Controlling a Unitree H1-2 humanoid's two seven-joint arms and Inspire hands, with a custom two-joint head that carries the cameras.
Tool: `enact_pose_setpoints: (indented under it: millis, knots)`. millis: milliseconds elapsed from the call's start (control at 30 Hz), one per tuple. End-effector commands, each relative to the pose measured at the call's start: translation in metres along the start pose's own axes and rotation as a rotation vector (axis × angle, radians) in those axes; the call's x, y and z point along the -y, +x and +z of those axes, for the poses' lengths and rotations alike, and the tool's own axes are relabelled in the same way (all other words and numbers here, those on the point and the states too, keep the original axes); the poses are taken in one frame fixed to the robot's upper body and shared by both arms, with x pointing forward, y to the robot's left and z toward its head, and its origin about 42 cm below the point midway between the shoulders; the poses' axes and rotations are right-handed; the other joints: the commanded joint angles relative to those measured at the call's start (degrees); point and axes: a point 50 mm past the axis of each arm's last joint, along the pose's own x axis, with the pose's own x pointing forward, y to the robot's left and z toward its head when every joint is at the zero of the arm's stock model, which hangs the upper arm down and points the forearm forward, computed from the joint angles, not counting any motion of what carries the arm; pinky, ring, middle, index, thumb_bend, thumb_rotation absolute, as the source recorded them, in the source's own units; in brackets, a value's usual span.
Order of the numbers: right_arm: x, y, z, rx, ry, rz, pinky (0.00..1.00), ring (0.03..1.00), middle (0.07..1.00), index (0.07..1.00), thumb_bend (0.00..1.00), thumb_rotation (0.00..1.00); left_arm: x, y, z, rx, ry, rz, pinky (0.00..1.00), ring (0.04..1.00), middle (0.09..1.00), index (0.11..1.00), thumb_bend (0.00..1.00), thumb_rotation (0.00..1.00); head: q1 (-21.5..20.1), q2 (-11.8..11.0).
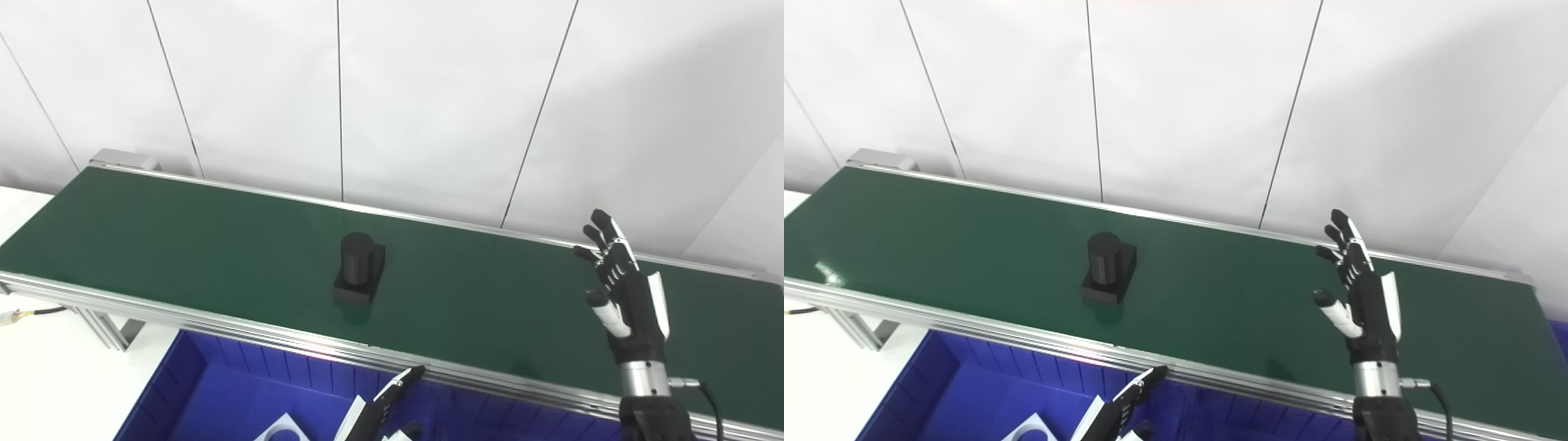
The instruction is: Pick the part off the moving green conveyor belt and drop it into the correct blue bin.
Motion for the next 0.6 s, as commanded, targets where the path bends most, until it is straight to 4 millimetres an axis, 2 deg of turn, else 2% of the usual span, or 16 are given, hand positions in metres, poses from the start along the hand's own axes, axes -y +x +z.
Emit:
enact_pose_setpoints:
  millis: [0, 300, 567]
  knots:
    - [0.007, 0.022, 0.015, 0.087, -0.030, -0.003, 0.77, 0.903, 0.953, 0.947, 1.00, 0.82, 0.002, 0.010, 0.010, 0.067, -0.011, 0.007, 0.93, 0.937, 0.921, 0.896, 0.86, 0.89, 0.1, 0.0]
    - [0.016, 0.056, 0.014, 0.080, -0.075, 0.033, 0.81, 0.927, 0.987, 0.975, 1.00, 0.72, 0.002, 0.010, 0.011, 0.068, -0.015, 0.005, 0.94, 0.947, 0.927, 0.905, 0.85, 0.89, 0.1, -0.2]
    - [0.018, 0.083, 0.014, 0.075, -0.175, 0.085, 0.77, 0.930, 1.000, 0.986, 0.98, 0.72, 0.003, 0.010, 0.012, 0.069, -0.020, 0.012, 0.96, 0.959, 0.933, 0.911, 0.86, 0.89, 0.4, -0.2]
